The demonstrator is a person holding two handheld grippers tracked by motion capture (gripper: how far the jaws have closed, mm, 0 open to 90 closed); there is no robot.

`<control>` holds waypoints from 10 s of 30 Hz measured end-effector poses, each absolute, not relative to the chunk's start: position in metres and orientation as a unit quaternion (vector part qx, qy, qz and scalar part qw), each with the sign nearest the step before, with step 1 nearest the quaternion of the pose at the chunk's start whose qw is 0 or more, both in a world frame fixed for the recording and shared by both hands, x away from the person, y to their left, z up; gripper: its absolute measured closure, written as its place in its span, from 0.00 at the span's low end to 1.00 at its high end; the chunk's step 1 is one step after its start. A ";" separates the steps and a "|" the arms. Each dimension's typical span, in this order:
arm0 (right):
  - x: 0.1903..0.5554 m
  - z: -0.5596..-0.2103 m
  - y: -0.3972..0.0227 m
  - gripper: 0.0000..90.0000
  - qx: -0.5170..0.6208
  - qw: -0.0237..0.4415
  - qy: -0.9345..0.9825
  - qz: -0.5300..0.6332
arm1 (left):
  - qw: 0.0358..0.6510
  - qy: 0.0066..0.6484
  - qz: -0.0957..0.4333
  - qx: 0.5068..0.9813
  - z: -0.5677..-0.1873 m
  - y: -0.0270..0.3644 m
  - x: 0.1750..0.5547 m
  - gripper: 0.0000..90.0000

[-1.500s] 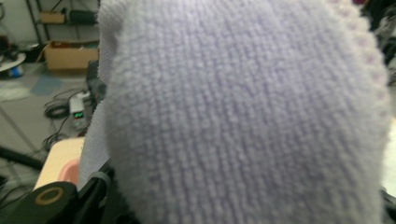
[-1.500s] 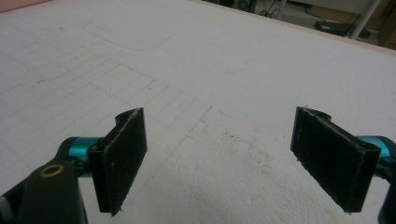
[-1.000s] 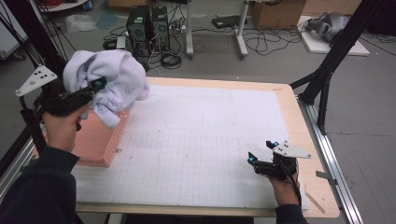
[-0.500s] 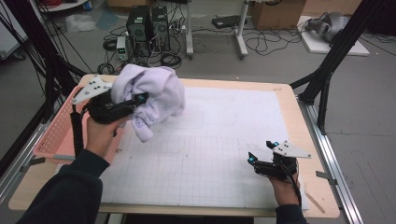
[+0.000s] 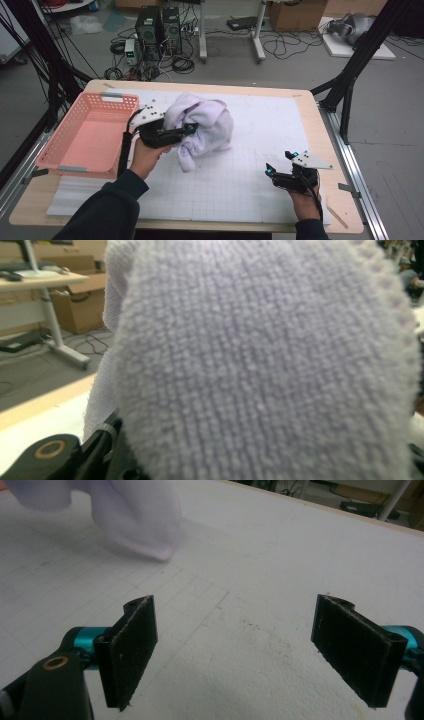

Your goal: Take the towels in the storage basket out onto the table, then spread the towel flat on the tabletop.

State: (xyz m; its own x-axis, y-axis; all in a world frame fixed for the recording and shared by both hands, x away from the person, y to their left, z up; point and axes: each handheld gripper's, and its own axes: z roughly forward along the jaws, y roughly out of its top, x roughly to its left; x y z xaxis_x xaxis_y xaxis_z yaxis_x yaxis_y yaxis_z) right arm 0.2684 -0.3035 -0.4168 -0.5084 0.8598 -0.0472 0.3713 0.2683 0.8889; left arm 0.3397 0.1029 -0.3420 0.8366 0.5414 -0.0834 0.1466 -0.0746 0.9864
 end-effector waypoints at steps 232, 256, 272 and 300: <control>0.459 -0.396 -0.193 0.75 0.427 0.279 0.777 0.369 | 0.533 0.365 0.181 0.741 -0.441 0.151 0.317 0.66; 0.323 -0.409 -0.216 0.47 0.235 0.142 0.858 0.433 | 0.531 0.376 0.183 0.737 -0.438 0.149 0.319 0.47; 0.368 -0.386 -0.231 1.00 0.309 0.242 0.818 0.421 | 0.531 0.377 0.184 0.737 -0.438 0.151 0.319 0.48; 0.343 -0.405 -0.205 0.97 0.242 0.181 0.866 0.400 | 0.531 0.376 0.186 0.736 -0.439 0.153 0.319 0.48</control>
State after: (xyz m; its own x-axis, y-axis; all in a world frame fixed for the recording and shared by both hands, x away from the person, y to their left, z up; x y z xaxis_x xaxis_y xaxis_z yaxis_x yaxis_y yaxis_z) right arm 0.3432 -0.2050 -0.4054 -0.8175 0.5635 -0.1191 0.2749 0.5634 0.7791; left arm 0.3190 0.1529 -0.4388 0.6480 0.7514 -0.1247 0.3560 -0.1541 0.9217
